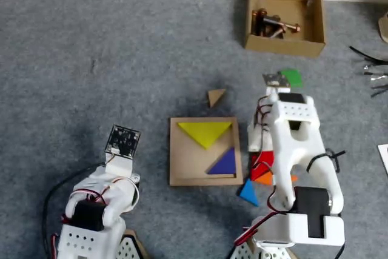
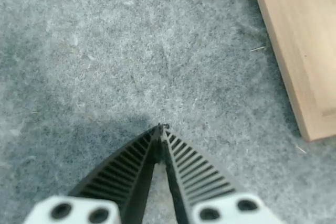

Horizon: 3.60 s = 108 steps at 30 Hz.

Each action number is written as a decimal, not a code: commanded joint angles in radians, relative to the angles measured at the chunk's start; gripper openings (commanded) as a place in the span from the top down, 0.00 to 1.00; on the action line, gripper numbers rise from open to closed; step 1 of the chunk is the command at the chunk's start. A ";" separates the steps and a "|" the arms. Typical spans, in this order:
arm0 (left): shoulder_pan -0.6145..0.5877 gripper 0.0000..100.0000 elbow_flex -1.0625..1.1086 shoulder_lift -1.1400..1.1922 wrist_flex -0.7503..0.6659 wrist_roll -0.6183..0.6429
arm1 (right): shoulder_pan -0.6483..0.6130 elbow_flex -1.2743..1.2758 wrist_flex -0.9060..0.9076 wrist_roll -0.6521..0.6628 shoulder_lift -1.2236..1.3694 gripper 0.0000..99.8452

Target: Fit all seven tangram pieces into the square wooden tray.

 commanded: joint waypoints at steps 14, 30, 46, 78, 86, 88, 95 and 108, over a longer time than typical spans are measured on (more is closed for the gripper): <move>0.015 0.99 0.019 -0.004 0.005 0.006 | -0.099 0.128 -0.208 -0.055 -0.019 0.72; 0.015 0.99 0.019 -0.004 0.005 0.006 | -0.005 0.128 -0.228 -0.006 -0.024 0.72; 0.015 0.99 0.019 -0.004 0.005 0.006 | -0.008 0.194 -0.229 -0.023 -0.019 0.72; 0.015 0.99 0.019 -0.004 0.005 0.006 | -0.008 0.185 -0.312 0.060 -0.028 0.72; 0.015 0.99 0.019 -0.004 0.005 0.006 | -0.010 0.183 -0.384 0.057 -0.024 0.72; 0.015 0.99 0.019 -0.004 0.005 0.006 | -0.010 0.183 -0.386 0.057 -0.028 0.72; 0.015 0.99 0.019 -0.004 0.005 0.006 | -0.010 0.183 -0.389 0.110 -0.028 0.72; 0.015 0.99 0.019 -0.004 0.005 0.006 | -0.010 0.162 -0.390 0.114 -0.028 0.66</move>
